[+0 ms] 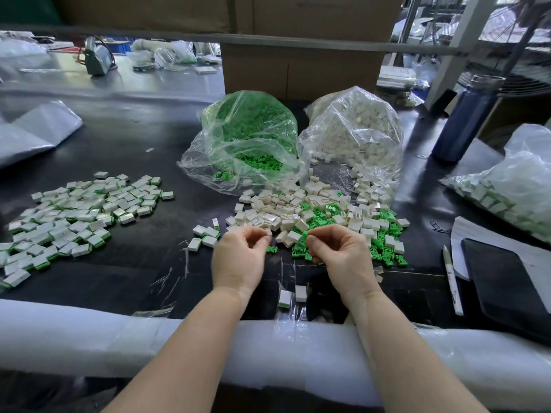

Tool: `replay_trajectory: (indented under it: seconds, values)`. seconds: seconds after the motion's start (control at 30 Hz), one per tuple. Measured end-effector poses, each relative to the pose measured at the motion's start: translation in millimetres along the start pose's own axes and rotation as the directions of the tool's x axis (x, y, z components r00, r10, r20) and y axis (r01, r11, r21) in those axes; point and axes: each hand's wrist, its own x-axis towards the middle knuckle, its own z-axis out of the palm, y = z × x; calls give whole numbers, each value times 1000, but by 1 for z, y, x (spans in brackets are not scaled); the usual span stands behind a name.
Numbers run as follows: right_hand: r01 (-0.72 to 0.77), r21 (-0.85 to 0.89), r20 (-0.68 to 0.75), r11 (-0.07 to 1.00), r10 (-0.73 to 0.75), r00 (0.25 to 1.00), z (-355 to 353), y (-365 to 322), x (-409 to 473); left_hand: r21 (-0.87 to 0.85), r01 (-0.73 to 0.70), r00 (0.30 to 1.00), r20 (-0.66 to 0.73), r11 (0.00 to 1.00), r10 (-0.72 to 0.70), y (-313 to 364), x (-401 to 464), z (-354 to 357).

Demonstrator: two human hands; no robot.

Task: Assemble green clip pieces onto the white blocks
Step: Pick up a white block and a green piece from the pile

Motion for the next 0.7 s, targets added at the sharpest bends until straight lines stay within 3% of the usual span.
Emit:
replay_trajectory:
  seconds: [0.1, 0.23, 0.7]
  values:
    - [-1, -24, -17, 1000, 0, 1000, 0, 2, 1, 244, 41, 988, -157, 969, -3, -14, 10, -12]
    - [8, -48, -34, 999, -9, 999, 1, 2, 1, 453, 113, 986, -160, 884, -44, -26, 16, -17]
    - [18, -74, -43, 997, -21, 999, 0, 3, 2, 577, 54, 998, -55, 815, -27, -26, 15, -10]
